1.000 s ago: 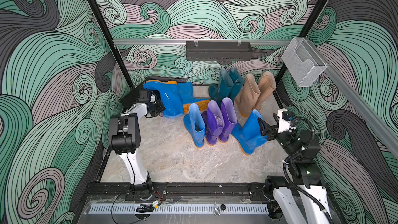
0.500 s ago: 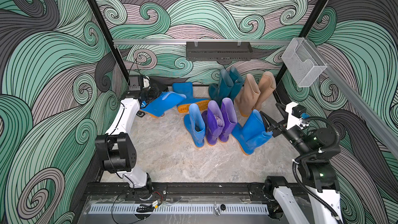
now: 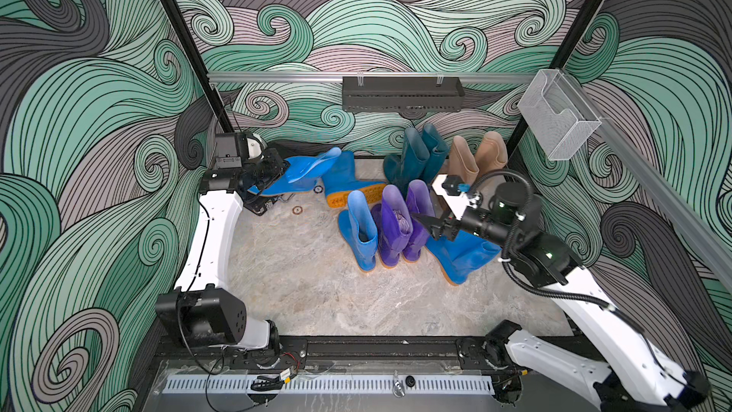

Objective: Match and arrange rain boots in pairs
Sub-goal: Pair a pair of rain boots at the center of the board.

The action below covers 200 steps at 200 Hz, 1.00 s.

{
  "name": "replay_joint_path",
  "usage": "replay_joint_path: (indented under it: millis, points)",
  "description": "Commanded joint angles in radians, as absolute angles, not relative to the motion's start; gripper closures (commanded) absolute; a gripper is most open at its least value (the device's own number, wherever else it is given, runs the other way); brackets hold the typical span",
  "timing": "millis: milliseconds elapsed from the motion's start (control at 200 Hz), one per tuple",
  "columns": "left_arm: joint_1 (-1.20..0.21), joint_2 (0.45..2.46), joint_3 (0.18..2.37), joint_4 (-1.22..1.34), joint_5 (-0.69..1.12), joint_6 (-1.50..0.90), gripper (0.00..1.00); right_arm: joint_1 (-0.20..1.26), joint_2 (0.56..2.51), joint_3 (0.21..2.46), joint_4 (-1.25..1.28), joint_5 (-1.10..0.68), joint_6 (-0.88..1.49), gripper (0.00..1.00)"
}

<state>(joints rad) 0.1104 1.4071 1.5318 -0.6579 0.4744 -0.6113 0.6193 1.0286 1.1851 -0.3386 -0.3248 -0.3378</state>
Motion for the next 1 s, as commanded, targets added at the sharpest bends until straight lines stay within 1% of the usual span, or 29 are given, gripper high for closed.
replay_joint_path:
  millis: [0, 80, 105, 155, 270, 385, 510, 625, 896, 996]
  points:
    - [0.114, 1.342, 1.543, -0.601, 0.514, -0.634, 1.0, 0.684, 1.148, 1.267, -0.263, -0.27, -0.431, 0.12]
    - [0.114, 1.333, 1.555, -0.612, 0.51, -0.63, 1.0, 0.738, 1.283, 1.375, -0.25, -0.259, -0.45, 0.11]
    - [0.114, 1.334, 1.562, -0.621, 0.509, -0.626, 1.0, 0.755, 1.328, 1.412, -0.249, -0.243, -0.454, 0.08]
    - [0.114, 1.334, 1.574, -0.635, 0.512, -0.622, 1.0, 0.784, 1.415, 1.49, -0.259, -0.216, -0.464, 0.08]
    - [0.115, 1.324, 1.577, -0.65, 0.521, -0.625, 1.0, 0.809, 1.6, 1.662, -0.29, -0.185, -0.472, 0.06]
    - [0.114, 1.294, 1.56, -0.666, 0.529, -0.633, 1.0, 0.818, 1.709, 1.784, -0.302, -0.185, -0.461, 0.05]
    - [0.112, 1.252, 1.513, -0.647, 0.56, -0.67, 1.0, 0.819, 1.795, 1.886, -0.346, -0.215, -0.487, 0.01]
    - [0.107, 1.219, 1.478, -0.628, 0.58, -0.703, 1.0, 0.819, 1.859, 1.97, -0.398, -0.2, -0.486, 0.01]
    - [0.1, 1.206, 1.477, -0.642, 0.595, -0.707, 1.0, 0.821, 1.888, 1.964, -0.28, -0.186, -0.462, 0.01]
    - [0.099, 1.203, 1.482, -0.661, 0.589, -0.697, 1.0, 0.822, 1.845, 1.886, -0.192, -0.196, -0.478, 0.01]
